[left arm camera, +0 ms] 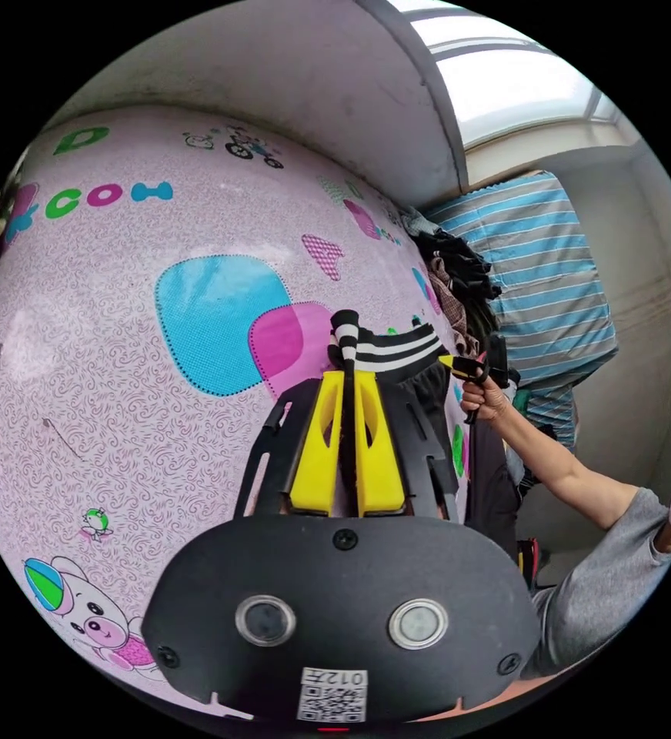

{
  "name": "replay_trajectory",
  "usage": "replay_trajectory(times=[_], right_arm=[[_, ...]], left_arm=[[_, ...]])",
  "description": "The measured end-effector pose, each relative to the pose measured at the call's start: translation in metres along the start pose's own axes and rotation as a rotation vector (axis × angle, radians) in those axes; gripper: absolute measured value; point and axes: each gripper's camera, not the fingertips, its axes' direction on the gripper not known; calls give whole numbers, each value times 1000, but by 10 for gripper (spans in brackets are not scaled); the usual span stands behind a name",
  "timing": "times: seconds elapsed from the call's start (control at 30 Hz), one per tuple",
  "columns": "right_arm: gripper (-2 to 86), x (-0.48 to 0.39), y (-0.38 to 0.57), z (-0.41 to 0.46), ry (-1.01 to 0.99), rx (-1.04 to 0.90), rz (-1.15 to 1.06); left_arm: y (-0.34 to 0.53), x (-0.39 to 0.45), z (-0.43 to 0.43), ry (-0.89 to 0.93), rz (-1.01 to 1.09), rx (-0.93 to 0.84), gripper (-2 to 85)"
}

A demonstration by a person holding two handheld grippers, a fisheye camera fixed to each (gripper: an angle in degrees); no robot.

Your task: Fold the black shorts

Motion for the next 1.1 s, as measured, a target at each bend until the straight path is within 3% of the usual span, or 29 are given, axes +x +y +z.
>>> replay_trajectory(times=[0.37,0.7,1.1], right_arm=[[-8,-125,75,3,-4,126,-205],[-8,-293,141,37,-21,242,-501],[-7,-493,209,232,-322,125,-807]], left_arm=[[157,108,-76,38,191,161,3],[368,229,-210,-73,384,440,2],[730,331,-391,-442,374,710,2]])
